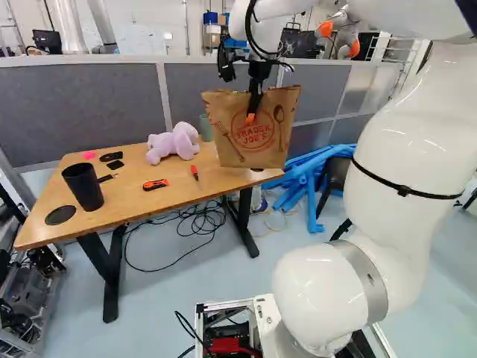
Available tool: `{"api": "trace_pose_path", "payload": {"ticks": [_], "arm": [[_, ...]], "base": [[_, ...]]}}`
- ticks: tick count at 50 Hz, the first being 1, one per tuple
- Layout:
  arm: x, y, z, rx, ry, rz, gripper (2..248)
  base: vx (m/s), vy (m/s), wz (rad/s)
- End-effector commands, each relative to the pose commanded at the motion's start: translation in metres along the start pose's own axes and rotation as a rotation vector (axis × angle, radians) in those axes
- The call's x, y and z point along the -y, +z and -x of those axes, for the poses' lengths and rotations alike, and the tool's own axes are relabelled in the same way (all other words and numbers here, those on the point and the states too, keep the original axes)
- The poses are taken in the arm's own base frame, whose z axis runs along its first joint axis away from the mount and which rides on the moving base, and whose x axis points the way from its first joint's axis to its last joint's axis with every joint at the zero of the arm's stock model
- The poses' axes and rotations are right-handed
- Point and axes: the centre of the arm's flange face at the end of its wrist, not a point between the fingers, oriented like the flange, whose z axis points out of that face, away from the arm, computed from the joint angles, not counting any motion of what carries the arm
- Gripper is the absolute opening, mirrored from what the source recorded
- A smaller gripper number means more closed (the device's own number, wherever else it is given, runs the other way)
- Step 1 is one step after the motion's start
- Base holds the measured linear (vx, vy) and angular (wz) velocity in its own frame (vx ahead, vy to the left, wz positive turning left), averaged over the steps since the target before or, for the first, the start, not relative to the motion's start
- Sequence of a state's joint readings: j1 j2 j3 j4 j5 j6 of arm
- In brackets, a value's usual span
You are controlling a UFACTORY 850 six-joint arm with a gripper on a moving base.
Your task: Pick up the bag on the ground and place it on the table
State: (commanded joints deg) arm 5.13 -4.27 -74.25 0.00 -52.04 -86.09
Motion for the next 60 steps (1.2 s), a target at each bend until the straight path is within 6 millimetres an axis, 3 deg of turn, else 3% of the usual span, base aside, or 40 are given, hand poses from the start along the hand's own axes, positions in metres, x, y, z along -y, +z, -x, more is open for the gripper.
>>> {"api": "trace_pose_path", "payload": {"ticks": [28,60], "arm": [[0.0,0.0,0.0,0.0,-0.283,0.0,21],[-0.0056,0.0018,-0.0017,-0.001,-0.306,0.001,21]], "base": [[0.0,0.0,0.0],[0.0,0.0,0.0]]}}
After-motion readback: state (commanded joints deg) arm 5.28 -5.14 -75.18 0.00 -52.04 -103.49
